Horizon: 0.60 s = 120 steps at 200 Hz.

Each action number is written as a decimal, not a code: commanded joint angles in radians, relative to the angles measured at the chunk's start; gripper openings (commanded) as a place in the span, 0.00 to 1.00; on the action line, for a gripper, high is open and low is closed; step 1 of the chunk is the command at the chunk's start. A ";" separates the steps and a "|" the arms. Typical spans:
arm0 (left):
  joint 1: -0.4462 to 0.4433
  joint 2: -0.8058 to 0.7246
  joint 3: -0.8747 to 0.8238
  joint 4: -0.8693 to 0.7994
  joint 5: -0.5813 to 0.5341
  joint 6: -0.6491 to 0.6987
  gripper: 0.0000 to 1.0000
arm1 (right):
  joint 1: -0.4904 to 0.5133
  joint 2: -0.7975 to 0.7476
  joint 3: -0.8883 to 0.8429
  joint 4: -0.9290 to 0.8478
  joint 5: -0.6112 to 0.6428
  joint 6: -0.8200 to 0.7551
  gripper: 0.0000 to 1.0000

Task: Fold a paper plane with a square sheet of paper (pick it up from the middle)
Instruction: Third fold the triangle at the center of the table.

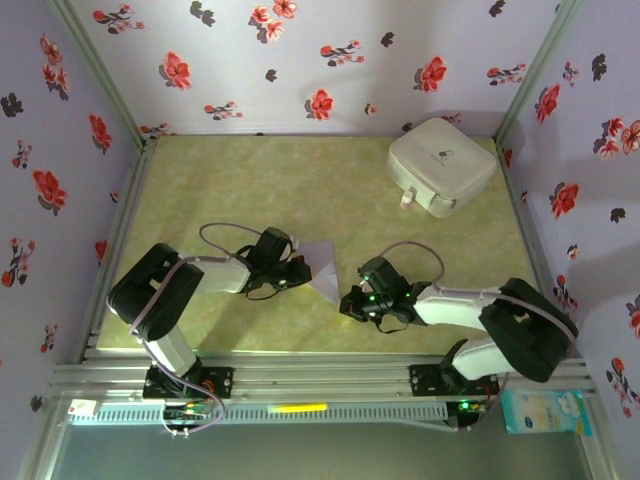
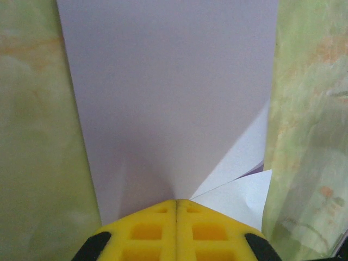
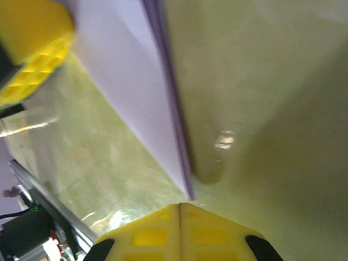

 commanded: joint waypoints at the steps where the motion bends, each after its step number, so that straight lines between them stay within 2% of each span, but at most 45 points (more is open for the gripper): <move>1: 0.013 0.051 -0.035 -0.127 -0.052 0.042 0.01 | -0.008 -0.081 0.053 -0.019 0.034 0.008 0.07; 32: 0.012 0.043 -0.035 -0.131 -0.059 0.037 0.01 | -0.036 -0.002 0.150 -0.115 0.061 -0.058 0.06; 62: 0.011 0.038 -0.039 -0.130 -0.059 0.035 0.01 | -0.045 0.132 0.198 -0.025 -0.005 -0.031 0.07; 84: 0.012 0.038 -0.038 -0.121 -0.058 0.024 0.01 | -0.045 0.200 0.219 -0.009 -0.009 -0.028 0.05; 120: 0.013 0.023 0.014 -0.147 -0.046 0.007 0.02 | -0.045 0.225 0.173 0.004 0.004 0.008 0.02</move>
